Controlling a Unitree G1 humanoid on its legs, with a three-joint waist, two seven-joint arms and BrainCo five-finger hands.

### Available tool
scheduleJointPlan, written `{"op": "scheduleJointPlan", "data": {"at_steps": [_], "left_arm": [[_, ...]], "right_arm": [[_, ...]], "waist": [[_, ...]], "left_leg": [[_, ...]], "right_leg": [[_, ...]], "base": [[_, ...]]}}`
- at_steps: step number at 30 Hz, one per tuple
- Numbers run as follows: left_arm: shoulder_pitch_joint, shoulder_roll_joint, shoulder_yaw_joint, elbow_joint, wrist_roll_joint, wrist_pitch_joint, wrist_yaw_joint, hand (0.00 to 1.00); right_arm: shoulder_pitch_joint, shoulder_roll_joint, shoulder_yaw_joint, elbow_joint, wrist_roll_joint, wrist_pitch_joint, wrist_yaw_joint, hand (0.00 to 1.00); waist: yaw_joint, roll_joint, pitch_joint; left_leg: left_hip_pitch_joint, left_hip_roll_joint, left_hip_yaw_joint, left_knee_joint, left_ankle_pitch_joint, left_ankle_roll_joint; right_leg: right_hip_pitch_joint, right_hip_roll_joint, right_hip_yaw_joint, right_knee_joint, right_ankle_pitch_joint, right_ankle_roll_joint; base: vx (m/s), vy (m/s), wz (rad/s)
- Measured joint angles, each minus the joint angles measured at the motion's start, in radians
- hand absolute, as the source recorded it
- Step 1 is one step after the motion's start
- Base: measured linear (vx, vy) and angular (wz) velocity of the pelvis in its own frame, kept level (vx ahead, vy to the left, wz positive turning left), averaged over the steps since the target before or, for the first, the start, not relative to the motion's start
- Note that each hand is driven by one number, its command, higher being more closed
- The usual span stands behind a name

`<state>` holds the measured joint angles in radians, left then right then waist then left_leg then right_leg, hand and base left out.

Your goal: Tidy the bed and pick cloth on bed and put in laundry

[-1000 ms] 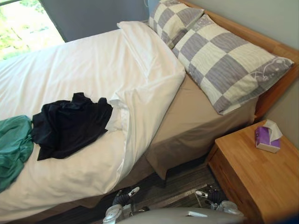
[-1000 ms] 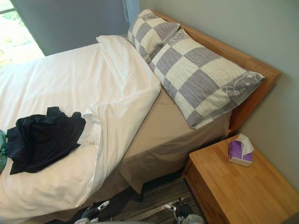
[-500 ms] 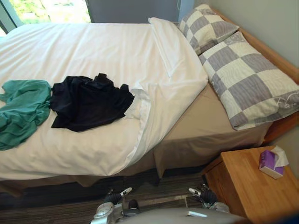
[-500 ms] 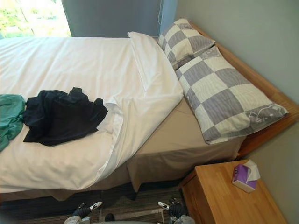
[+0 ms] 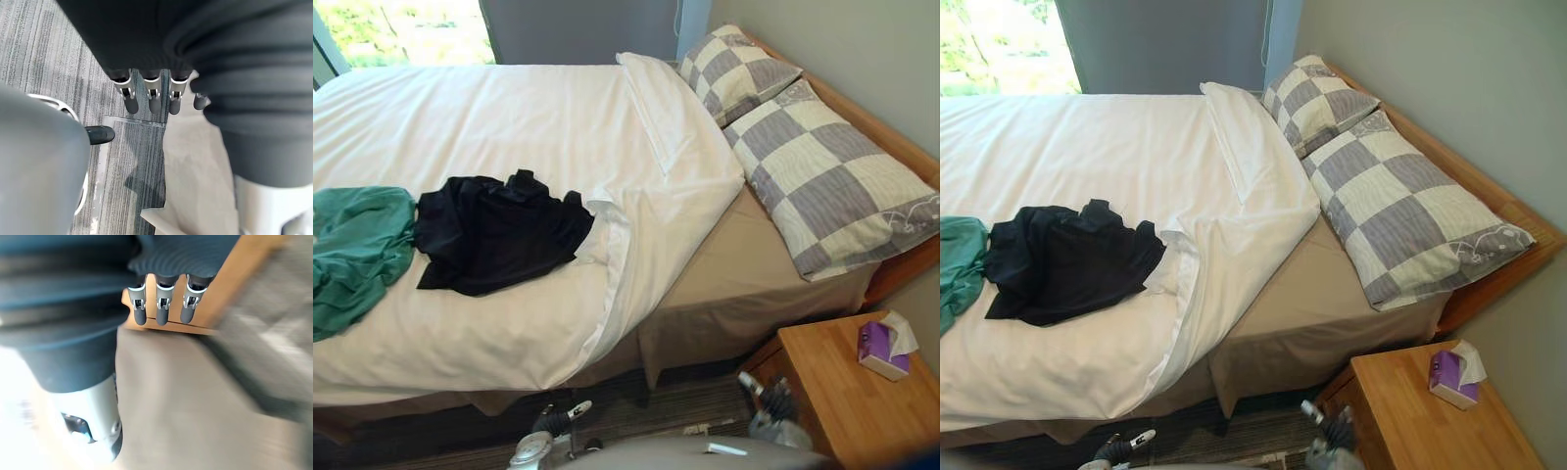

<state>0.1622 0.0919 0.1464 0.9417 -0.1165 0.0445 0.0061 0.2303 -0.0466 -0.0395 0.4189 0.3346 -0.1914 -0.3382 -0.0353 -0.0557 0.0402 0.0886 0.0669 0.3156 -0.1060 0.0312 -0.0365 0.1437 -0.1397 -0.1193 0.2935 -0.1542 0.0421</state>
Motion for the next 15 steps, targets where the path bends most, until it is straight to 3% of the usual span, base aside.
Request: {"op": "scheduleJointPlan", "data": {"at_steps": [3,6,9,13,15], "left_arm": [[0.027,0.004,-0.012,-0.034,0.012,0.008,0.001,0.0],[0.031,0.025,-0.031,-0.035,0.029,0.006,0.001,0.0],[0.043,0.065,-0.063,-0.018,0.031,0.001,0.002,0.0],[0.073,0.087,-0.09,0.033,0.034,-0.005,0.003,0.0],[0.066,0.092,-0.107,0.035,0.041,-0.008,0.002,0.0]], "right_arm": [[-0.031,-0.048,-0.008,-0.272,-0.142,0.059,-0.018,0.0],[-0.111,-0.105,0.002,-0.371,-0.252,0.125,0.019,0.0],[-0.219,-0.208,0.074,-0.374,-0.323,0.174,0.087,0.0],[-0.379,-0.292,0.18,-0.345,-0.418,0.207,0.143,0.0],[-0.528,-0.335,0.251,-0.285,-0.51,0.241,0.161,0.0]], "waist": [[0.0,0.012,-0.006],[0.001,0.008,-0.015],[-0.001,0.005,-0.015],[0.001,0.01,-0.011],[0.019,0.014,0.015]], "left_leg": [[-0.007,0.002,0.001,0.0,-0.001,-0.002],[-0.029,0.002,-0.003,0.0,0.01,0.009],[-0.046,0.001,-0.026,0.001,0.023,0.012],[-0.075,0.001,-0.053,0.001,0.038,0.014],[-0.108,0.004,-0.066,0.001,0.056,0.016]], "right_leg": [[-0.01,0.005,0.008,0.0,0.0,0.0],[-0.03,0.014,0.023,-0.003,0.0,0.0],[-0.035,0.019,0.026,-0.027,0.0,0.0],[-0.043,0.026,0.027,-0.058,0.0,-0.001],[-0.058,0.034,0.028,-0.073,-0.001,-0.002]], "base": [[0.03,-0.079,-0.02],[0.03,-0.064,0.0],[0.06,-0.077,0.1],[0.03,-0.076,0.17],[-0.02,-0.078,0.22]]}}
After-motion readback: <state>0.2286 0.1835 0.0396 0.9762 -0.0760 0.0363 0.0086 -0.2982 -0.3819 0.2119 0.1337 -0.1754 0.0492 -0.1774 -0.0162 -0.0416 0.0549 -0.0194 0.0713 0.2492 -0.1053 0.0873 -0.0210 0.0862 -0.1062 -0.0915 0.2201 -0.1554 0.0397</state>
